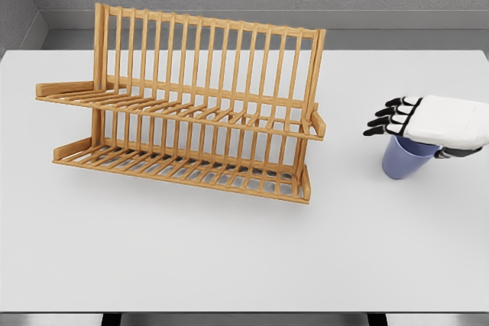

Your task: Right arm put cup on second shelf

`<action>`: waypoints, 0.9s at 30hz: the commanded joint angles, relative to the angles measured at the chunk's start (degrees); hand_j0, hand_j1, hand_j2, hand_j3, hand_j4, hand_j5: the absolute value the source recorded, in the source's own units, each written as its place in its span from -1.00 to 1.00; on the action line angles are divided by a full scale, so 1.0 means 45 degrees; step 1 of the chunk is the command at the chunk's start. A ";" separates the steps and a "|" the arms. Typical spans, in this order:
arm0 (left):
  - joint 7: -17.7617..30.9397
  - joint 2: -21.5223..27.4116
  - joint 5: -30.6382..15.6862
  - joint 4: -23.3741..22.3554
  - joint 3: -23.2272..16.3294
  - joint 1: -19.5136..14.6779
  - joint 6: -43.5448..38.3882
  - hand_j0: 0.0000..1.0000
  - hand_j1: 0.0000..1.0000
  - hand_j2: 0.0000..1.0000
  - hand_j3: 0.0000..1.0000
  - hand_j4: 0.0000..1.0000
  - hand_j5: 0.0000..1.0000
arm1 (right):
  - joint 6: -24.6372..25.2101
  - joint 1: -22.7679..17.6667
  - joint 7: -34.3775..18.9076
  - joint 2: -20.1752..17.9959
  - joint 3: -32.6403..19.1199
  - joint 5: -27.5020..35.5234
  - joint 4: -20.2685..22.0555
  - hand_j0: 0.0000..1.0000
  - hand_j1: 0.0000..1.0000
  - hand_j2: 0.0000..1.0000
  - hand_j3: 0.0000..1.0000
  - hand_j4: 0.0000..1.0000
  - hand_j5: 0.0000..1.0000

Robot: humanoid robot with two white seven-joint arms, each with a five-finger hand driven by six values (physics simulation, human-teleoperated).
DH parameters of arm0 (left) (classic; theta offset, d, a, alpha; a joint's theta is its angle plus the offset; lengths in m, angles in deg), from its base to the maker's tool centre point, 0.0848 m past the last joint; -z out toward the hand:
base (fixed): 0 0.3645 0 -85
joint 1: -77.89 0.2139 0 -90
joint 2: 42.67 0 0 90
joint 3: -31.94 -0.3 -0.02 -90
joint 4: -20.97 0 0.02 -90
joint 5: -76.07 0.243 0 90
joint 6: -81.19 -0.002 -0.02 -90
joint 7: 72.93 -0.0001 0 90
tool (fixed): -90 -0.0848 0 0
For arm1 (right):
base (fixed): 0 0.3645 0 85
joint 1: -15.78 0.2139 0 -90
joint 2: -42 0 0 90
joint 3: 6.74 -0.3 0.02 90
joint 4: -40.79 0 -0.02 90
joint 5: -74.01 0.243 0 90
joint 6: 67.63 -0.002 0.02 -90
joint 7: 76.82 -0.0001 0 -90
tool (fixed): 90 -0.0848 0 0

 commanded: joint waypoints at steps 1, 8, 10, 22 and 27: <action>0.0002 0.0000 -0.0002 0.0000 0.0001 0.0000 0.0000 1.00 1.00 1.00 1.00 1.00 1.00 | 0.0060 0.0000 -0.0054 0.0005 0.0280 0.0027 -0.0004 1.00 1.00 1.00 1.00 1.00 1.00; 0.0002 0.0000 -0.0002 0.0000 0.0001 0.0000 0.0000 1.00 1.00 1.00 1.00 1.00 1.00 | 0.0060 -0.0078 -0.0054 -0.0053 0.0260 0.0027 -0.0102 1.00 1.00 1.00 1.00 1.00 1.00; 0.0002 0.0000 -0.0002 0.0000 0.0001 0.0000 0.0000 1.00 1.00 1.00 1.00 1.00 1.00 | -0.0003 -0.0137 -0.0054 -0.0054 0.0280 0.0027 -0.0063 1.00 1.00 1.00 1.00 1.00 1.00; 0.0002 0.0000 0.0017 0.0000 0.0001 0.0000 0.0000 1.00 1.00 1.00 1.00 1.00 1.00 | 0.0235 -0.0137 -0.0054 -0.0034 0.0319 0.0027 -0.1157 1.00 1.00 1.00 1.00 1.00 1.00; 0.0002 0.0000 -0.0002 0.0000 0.0001 0.0000 0.0000 1.00 1.00 1.00 1.00 1.00 1.00 | 0.0235 -0.0156 -0.0054 -0.0034 0.0319 0.0027 -0.1391 1.00 1.00 1.00 1.00 1.00 1.00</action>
